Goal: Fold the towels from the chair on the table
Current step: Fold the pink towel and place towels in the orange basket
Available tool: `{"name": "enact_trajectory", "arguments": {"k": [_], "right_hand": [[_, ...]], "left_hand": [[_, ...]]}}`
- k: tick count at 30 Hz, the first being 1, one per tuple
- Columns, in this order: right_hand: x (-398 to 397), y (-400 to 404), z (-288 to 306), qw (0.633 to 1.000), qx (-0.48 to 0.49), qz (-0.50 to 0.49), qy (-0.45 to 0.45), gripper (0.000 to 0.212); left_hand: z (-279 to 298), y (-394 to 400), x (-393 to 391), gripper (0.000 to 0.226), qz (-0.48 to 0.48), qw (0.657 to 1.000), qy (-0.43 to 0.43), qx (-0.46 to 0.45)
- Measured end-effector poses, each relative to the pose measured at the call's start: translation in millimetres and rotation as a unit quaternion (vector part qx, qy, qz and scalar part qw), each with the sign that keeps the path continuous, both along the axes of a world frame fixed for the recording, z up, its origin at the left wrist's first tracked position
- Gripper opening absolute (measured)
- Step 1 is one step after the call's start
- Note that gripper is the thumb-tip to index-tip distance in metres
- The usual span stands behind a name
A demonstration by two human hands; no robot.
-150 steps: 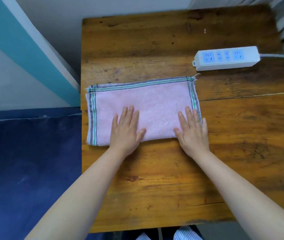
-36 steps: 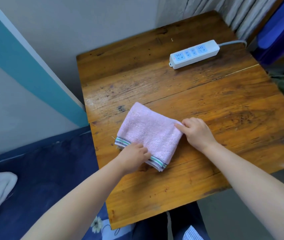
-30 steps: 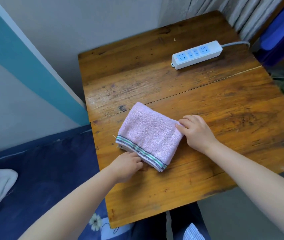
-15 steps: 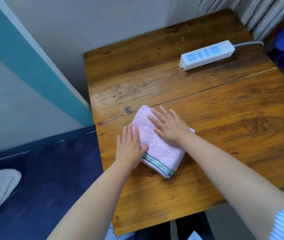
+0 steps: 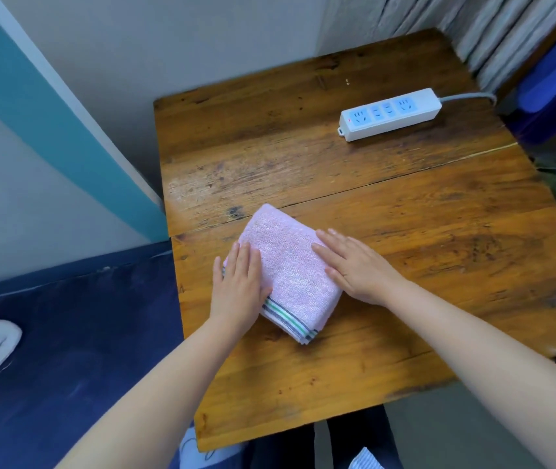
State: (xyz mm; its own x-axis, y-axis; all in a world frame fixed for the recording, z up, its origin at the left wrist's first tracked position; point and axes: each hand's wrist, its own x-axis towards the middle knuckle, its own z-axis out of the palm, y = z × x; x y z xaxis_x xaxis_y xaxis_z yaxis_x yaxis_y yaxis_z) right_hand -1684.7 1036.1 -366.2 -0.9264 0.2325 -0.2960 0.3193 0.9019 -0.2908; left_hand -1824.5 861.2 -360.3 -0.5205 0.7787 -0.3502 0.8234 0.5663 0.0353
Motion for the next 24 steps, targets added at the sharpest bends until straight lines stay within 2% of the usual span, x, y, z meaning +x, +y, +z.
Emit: {"name": "enact_trajectory", "arguments": {"k": [2,3,5,7,11,15,17,20,21,23,24], "right_hand": [[20,7,9,0.994,0.038,0.049,0.087,0.047],[27,10,8,0.99,0.054,0.059,0.118,0.047],[38,15,6,0.986,0.064,0.081,0.13,0.052],[41,17,6,0.984,0.067,0.103,0.13,0.055],[34,27,8,0.969,0.062,0.169,0.169,0.044],[19,38,13,0.946,0.081,0.26,0.175,0.032],[17,41,12,0.937,0.091,0.292,0.169,0.03],[7,42,11,0.935,0.076,0.304,0.165,0.024],[1,43,12,0.937,0.072,0.306,0.15,0.026],[-8,43,11,0.952,0.06,0.293,0.071,0.031],[-5,47,10,0.958,0.044,0.283,0.021,0.035]], "left_hand": [[7,-1,16,0.044,-0.062,0.985,0.0,0.158],[8,-1,24,0.035,-0.095,0.963,-0.011,0.251],[12,1,50,0.028,-0.113,0.93,-0.035,0.347],[13,7,71,0.021,-0.11,0.936,-0.037,0.331],[9,17,97,0.067,-0.056,0.99,-0.015,0.13],[9,22,102,0.079,0.002,0.998,0.014,0.057],[5,20,105,0.073,0.008,0.998,0.03,0.053],[2,22,106,0.033,-0.004,0.992,0.077,0.098],[3,23,104,0.026,-0.004,0.99,0.09,0.105],[8,25,100,0.025,-0.006,0.99,0.093,0.102],[12,28,103,0.031,-0.014,0.991,0.091,0.095]]}}
